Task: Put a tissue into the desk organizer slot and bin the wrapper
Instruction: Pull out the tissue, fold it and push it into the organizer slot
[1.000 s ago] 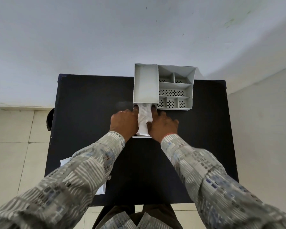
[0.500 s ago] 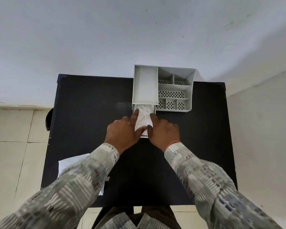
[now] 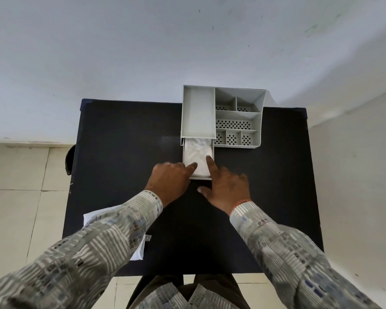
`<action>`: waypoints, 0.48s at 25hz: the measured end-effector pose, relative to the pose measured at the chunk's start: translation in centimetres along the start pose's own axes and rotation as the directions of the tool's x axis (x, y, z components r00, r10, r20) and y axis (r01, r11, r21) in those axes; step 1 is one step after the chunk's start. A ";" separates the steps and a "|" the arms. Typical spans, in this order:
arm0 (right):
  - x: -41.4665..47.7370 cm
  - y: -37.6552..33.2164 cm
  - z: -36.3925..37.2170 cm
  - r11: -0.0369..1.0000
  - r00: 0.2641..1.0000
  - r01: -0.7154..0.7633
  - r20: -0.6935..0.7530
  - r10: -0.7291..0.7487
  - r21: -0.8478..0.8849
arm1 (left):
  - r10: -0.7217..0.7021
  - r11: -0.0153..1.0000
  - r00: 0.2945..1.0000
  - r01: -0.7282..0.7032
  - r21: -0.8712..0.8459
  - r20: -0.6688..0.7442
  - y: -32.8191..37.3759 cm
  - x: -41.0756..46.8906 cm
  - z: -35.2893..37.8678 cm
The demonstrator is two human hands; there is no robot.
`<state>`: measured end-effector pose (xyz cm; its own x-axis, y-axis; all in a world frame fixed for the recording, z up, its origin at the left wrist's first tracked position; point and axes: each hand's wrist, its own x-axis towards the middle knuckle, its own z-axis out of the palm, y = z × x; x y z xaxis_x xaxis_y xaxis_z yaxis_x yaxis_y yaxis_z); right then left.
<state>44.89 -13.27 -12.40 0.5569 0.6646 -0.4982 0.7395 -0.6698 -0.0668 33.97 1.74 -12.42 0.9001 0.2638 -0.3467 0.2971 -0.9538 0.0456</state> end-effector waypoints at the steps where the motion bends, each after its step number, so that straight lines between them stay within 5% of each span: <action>1: 0.4 0.2 0.2 0.999 1.000 -0.019 0.023 0.020 -0.046 | 0.004 1.000 1.000 -0.004 0.002 0.018 0.0 0.2 -0.1; 12: 6.7 0.4 -3.7 0.996 0.994 -0.083 0.070 0.082 0.014 | -0.102 0.994 0.994 0.100 -0.044 -0.035 -1.7 5.0 -2.3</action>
<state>50.29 -7.90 -12.58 0.5880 0.5824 -0.5613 0.6849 -0.7276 -0.0375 38.69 5.05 -12.03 0.8757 0.3644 -0.3167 0.3996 -0.9152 0.0518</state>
